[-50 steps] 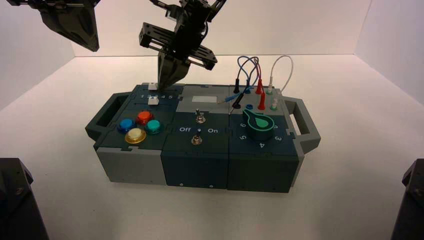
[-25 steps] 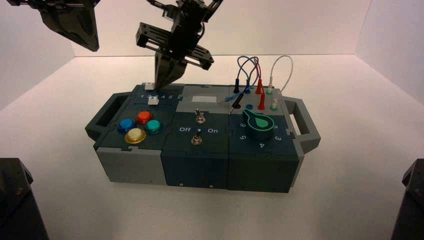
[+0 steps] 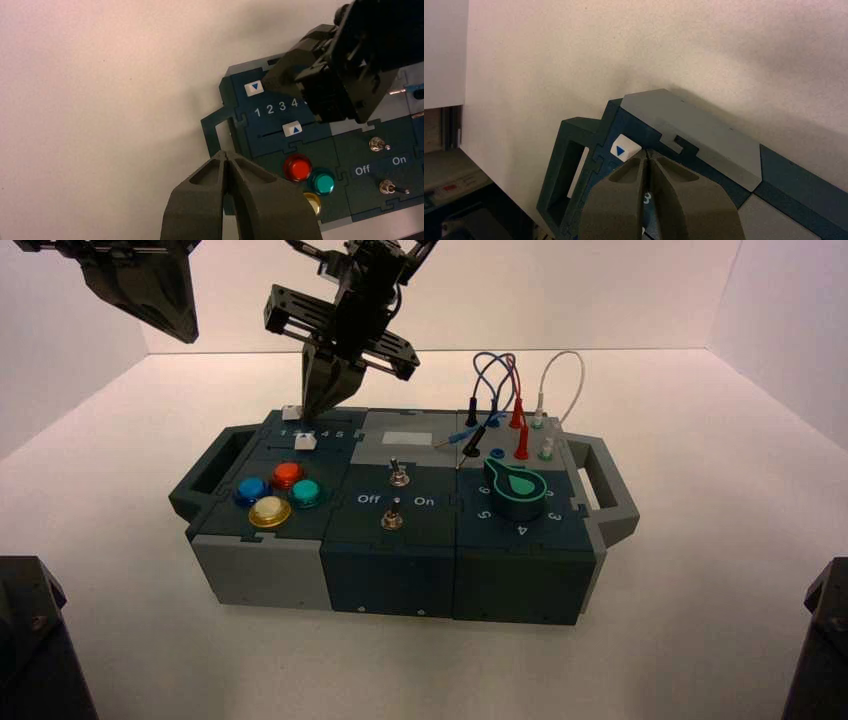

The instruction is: Move the top slider to position 1.

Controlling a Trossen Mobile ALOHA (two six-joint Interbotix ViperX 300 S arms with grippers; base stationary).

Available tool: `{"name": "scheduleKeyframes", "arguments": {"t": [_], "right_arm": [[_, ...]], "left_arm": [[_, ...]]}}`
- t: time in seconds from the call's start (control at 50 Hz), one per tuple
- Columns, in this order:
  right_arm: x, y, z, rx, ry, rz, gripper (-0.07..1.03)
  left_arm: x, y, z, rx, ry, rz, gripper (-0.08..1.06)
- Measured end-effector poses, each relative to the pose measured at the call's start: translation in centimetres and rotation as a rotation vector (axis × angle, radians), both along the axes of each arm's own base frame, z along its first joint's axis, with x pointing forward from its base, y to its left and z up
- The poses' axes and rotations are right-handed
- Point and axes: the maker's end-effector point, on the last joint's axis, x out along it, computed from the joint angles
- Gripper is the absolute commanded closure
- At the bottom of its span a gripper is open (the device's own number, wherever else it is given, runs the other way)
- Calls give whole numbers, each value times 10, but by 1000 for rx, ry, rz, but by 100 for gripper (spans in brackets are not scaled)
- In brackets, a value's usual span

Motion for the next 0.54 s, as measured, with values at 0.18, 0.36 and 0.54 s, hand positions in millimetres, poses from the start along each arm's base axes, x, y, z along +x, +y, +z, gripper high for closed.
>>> {"name": "scheduleKeyframes", "arguments": {"t": [0.18,0.36,0.54], "right_arm": [[-17,-11,4,-21,13,22,98],[-24,-18,16,-18,-2,30,98],[-28,-24,15,-31,-1,37,98]], "left_arm": [[0,0,0,-2,-1,2,101],[1,0,0,-3,-4,1,101],[1,0,0,-2,-3,1,101]]}}
